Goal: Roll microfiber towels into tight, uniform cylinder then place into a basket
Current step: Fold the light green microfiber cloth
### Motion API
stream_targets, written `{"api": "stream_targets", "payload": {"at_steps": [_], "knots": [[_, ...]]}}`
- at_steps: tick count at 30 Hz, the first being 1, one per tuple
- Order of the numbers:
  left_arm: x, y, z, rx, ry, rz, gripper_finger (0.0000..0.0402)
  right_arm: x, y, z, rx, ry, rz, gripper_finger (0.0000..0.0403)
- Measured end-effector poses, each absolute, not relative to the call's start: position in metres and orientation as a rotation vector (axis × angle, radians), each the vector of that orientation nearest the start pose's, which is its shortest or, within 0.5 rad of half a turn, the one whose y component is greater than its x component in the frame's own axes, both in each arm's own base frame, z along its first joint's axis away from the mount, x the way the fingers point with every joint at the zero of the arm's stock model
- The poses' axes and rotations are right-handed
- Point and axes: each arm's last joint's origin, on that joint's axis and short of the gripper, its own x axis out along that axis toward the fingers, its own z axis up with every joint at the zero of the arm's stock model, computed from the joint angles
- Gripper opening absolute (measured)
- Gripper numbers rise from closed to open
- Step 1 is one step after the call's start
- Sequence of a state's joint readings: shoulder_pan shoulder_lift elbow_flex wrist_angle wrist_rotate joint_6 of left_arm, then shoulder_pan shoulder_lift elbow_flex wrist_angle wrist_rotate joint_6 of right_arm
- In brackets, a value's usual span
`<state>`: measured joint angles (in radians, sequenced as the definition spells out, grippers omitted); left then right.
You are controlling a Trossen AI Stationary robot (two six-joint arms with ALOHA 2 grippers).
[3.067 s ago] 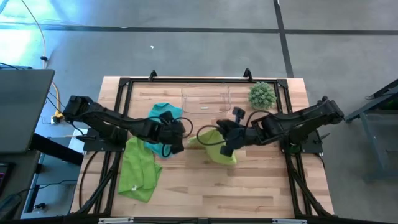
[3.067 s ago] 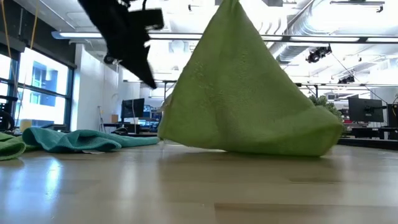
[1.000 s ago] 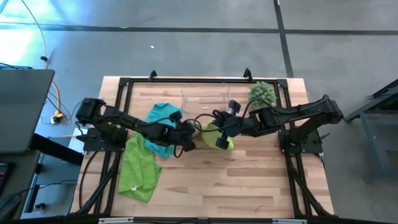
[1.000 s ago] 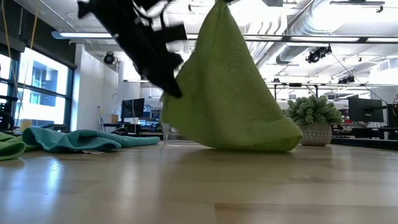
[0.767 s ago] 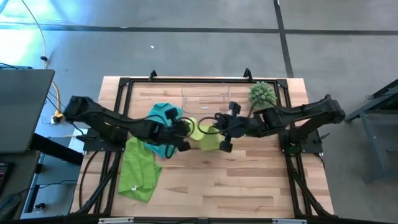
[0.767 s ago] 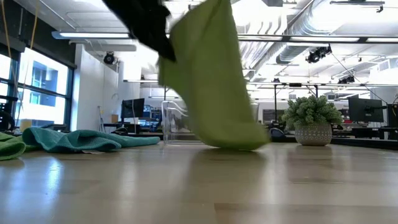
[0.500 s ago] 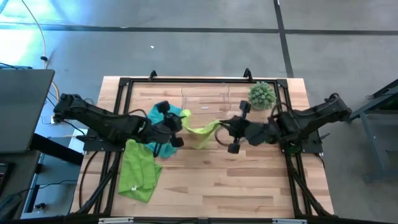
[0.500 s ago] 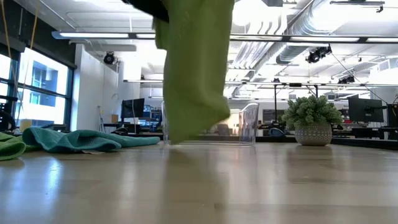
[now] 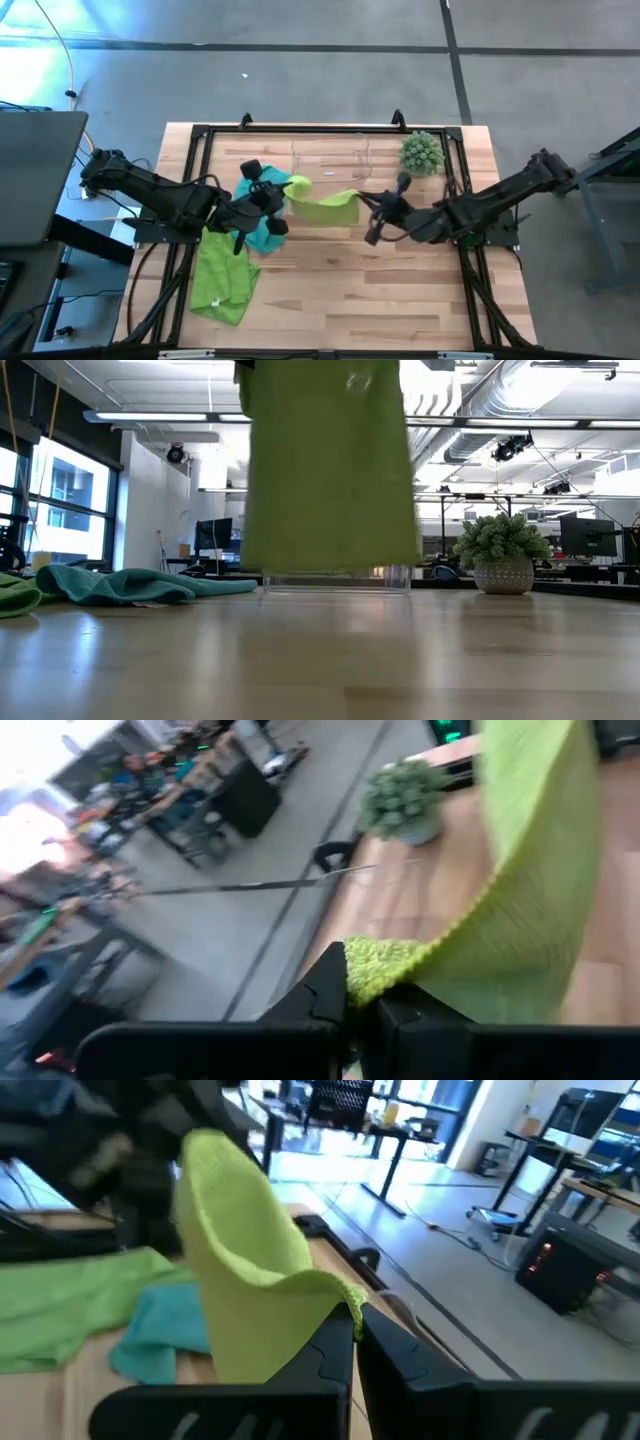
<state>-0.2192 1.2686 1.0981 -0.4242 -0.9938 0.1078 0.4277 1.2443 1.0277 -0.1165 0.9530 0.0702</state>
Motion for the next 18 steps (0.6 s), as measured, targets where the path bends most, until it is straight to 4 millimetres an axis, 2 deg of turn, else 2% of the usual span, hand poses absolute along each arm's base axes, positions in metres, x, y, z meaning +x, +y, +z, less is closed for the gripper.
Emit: {"api": "stream_targets", "payload": {"at_steps": [4, 12, 18], "knots": [[0.260, -0.030, 0.327, 0.466, 0.543, 0.795, 0.0000, 0.246, 0.084, 0.341, -0.159, 0.255, -0.541, 0.0000], [0.263, -0.003, 0.325, 0.490, 0.621, 0.808, 0.0000, 0.243, 0.062, 0.335, -0.290, 0.448, -0.599, 0.0000], [0.263, 0.013, 0.324, 0.471, 0.644, 0.827, 0.0000, 0.238, 0.052, 0.359, -0.289, 0.517, -0.557, 0.0000]]}}
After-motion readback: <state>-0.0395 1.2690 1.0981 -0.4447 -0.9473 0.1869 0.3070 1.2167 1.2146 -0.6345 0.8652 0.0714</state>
